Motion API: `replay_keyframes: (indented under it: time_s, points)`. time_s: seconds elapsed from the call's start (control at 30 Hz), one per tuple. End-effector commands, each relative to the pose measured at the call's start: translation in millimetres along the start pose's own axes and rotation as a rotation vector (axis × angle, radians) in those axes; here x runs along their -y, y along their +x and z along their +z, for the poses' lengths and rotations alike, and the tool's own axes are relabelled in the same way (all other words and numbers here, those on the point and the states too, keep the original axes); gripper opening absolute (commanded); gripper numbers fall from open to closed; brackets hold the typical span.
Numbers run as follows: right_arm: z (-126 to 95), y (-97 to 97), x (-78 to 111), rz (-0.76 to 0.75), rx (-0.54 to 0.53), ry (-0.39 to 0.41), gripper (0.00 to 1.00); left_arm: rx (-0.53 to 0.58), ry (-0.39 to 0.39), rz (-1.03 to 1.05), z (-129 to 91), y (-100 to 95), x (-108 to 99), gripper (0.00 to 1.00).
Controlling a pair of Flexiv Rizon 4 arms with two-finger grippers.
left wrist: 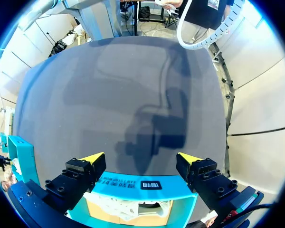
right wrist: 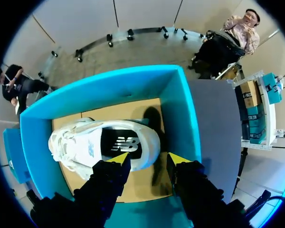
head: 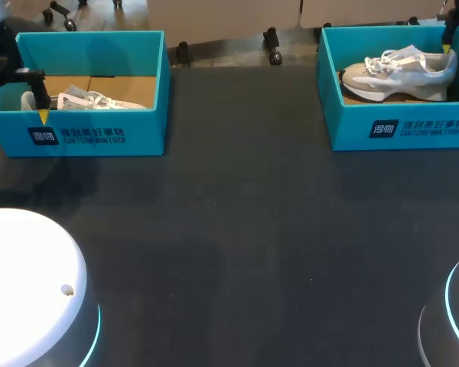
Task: Take the shoe out of the shoebox, open the shoe tongue, remove and reinsert the insole, then place the shoe into the shoebox
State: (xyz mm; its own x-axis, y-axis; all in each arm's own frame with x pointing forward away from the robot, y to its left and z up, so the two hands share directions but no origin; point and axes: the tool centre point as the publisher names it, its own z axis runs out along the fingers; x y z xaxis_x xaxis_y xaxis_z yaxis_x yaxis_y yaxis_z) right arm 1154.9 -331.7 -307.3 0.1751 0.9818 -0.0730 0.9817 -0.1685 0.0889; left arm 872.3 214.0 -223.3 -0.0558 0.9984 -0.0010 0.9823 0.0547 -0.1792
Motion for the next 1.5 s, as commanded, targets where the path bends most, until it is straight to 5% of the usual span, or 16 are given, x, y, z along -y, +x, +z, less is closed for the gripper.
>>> replay_keyframes:
  time_s: [0.03, 0.77, 1.5]
  points:
    - [13, 5.8, -9.9, 0.010, 0.006, 0.044, 0.48, -0.002, -0.004, -0.001, 0, 0.2, 2, 1.00]
    - [41, -15.5, -8.8, 0.027, 0.051, 0.053, 0.49, -0.002, -0.004, -0.001, 0, 0.2, 2, 1.00]
    - [72, -6.8, -10.3, -0.016, 0.024, 0.110, 0.47, -0.002, -0.004, -0.001, 0, 0.2, 2, 1.00]
